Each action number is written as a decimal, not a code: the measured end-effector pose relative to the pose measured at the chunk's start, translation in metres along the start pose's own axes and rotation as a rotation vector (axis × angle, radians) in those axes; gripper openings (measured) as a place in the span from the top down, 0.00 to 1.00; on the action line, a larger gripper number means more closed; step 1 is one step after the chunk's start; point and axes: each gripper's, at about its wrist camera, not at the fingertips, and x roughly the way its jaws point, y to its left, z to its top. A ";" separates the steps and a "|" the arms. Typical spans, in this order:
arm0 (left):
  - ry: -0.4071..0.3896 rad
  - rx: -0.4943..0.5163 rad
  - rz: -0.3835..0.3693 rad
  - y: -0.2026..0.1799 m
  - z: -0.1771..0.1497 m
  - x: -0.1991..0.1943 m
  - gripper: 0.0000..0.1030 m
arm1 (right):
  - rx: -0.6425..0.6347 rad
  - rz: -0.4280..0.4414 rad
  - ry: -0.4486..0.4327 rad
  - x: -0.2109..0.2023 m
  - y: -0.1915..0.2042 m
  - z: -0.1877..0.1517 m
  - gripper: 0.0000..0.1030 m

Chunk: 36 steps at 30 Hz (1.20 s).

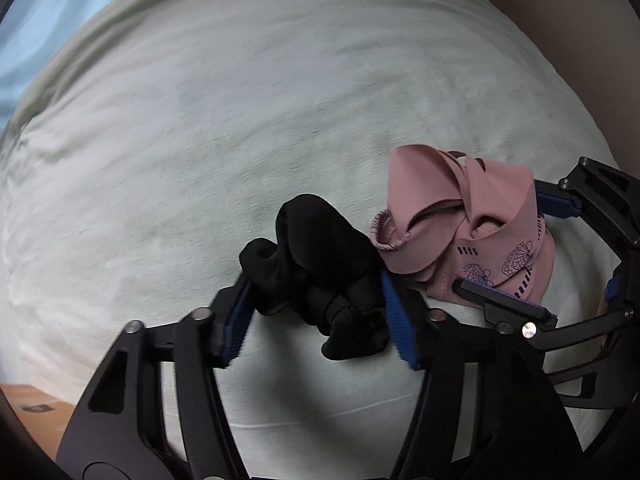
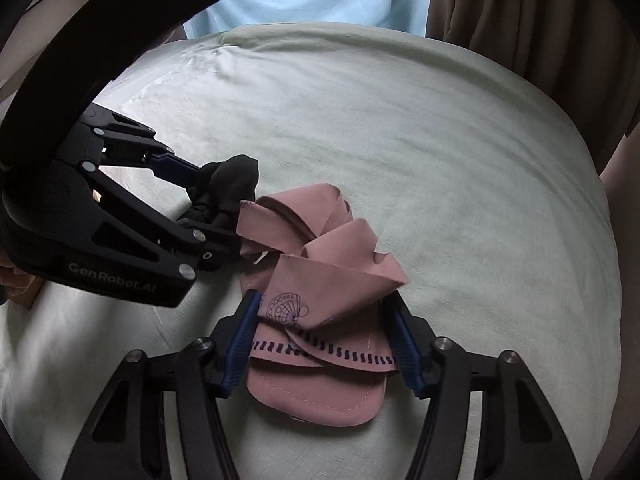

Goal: Organize soft objects
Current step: 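Grasp the black scrunchie with the left tool while the right tool grasps the pink bow, then carry the black scrunchie and pink bow over the box with both tools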

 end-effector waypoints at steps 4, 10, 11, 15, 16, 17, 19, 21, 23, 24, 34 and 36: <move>-0.001 0.003 -0.002 -0.003 -0.001 -0.003 0.70 | 0.001 -0.012 -0.002 -0.001 0.002 -0.002 0.59; 0.018 -0.044 -0.022 0.000 0.000 -0.012 0.74 | 0.115 0.012 -0.008 -0.009 -0.010 0.000 0.66; 0.020 -0.053 -0.027 0.002 0.000 -0.013 0.74 | 0.132 0.011 -0.007 -0.011 -0.012 0.000 0.67; 0.013 -0.090 -0.049 0.007 -0.006 -0.029 0.74 | 0.177 0.002 -0.014 -0.028 -0.015 0.003 0.69; 0.008 -0.094 -0.049 0.007 -0.009 -0.035 0.74 | 0.180 -0.003 -0.019 -0.034 -0.014 0.003 0.69; 0.004 -0.095 -0.048 0.007 -0.009 -0.040 0.74 | 0.180 -0.008 -0.024 -0.040 -0.013 0.005 0.69; -0.003 -0.096 -0.050 0.007 -0.010 -0.051 0.74 | 0.184 -0.016 -0.034 -0.053 -0.011 0.007 0.69; -0.010 -0.094 -0.047 0.007 -0.010 -0.065 0.74 | 0.189 -0.027 -0.047 -0.069 -0.008 0.011 0.69; -0.022 -0.097 -0.046 0.006 -0.011 -0.080 0.74 | 0.198 -0.039 -0.065 -0.089 -0.005 0.015 0.69; -0.031 -0.101 -0.049 0.005 -0.011 -0.091 0.74 | 0.203 -0.044 -0.075 -0.100 -0.004 0.018 0.69; -0.163 -0.126 -0.063 0.000 -0.020 -0.210 0.74 | 0.241 -0.116 -0.167 -0.222 0.039 0.058 0.69; -0.194 -0.128 -0.063 0.005 -0.028 -0.240 0.74 | 0.256 -0.118 -0.180 -0.240 0.050 0.065 0.69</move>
